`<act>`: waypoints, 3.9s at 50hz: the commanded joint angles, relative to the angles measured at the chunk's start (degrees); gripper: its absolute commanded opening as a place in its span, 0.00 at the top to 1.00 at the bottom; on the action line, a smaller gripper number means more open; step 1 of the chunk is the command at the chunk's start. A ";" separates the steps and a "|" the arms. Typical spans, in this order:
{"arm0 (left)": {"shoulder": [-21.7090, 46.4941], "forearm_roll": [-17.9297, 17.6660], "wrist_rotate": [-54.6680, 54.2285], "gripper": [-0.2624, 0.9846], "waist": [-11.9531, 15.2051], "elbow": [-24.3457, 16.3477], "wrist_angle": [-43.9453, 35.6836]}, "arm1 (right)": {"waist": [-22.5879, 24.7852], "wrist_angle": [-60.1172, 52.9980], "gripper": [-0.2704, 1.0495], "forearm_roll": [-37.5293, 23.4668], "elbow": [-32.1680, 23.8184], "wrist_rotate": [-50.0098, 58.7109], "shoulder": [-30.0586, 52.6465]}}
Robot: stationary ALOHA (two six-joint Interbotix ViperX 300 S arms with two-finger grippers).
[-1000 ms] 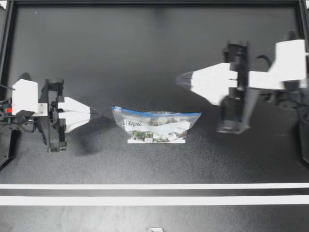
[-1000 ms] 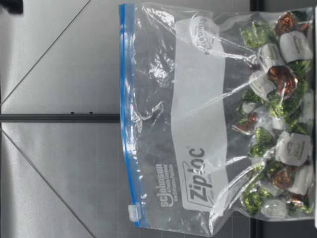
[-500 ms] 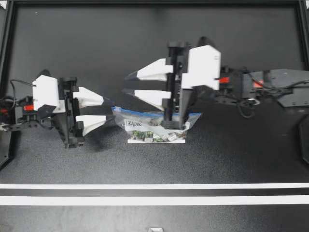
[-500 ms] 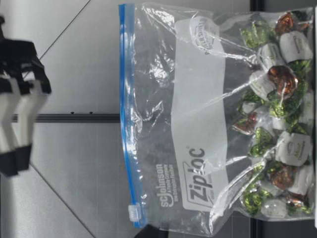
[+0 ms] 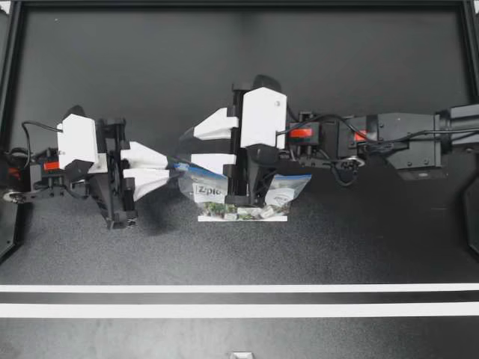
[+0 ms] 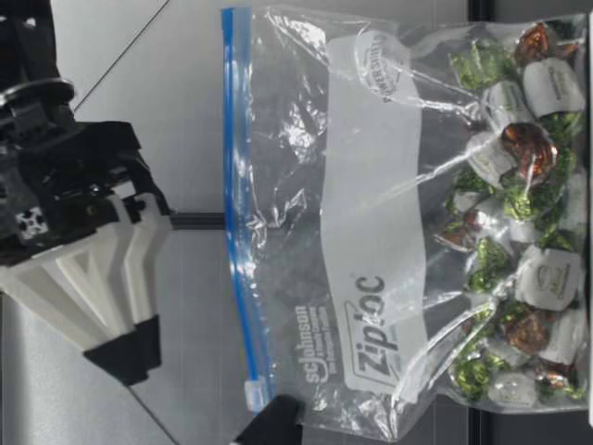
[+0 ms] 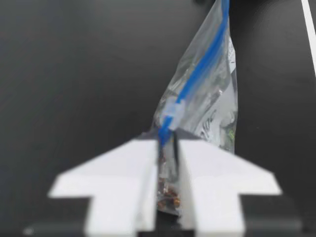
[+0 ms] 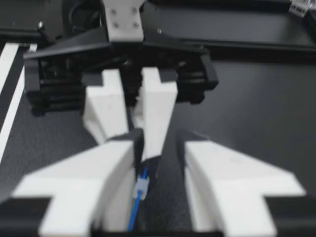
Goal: Slide open the ziploc bag.
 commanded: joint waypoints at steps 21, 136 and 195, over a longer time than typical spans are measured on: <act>-1.23 1.05 -0.09 0.95 -0.79 -1.14 -0.18 | 2.02 7.73 0.48 -0.18 -4.83 0.00 3.60; -1.23 2.20 0.97 0.95 -0.79 1.41 0.35 | 0.79 29.79 0.91 -0.44 20.92 2.20 -25.93; -6.94 2.64 1.58 0.46 -0.79 0.35 0.35 | 0.88 16.00 0.51 -0.09 23.29 2.29 -23.91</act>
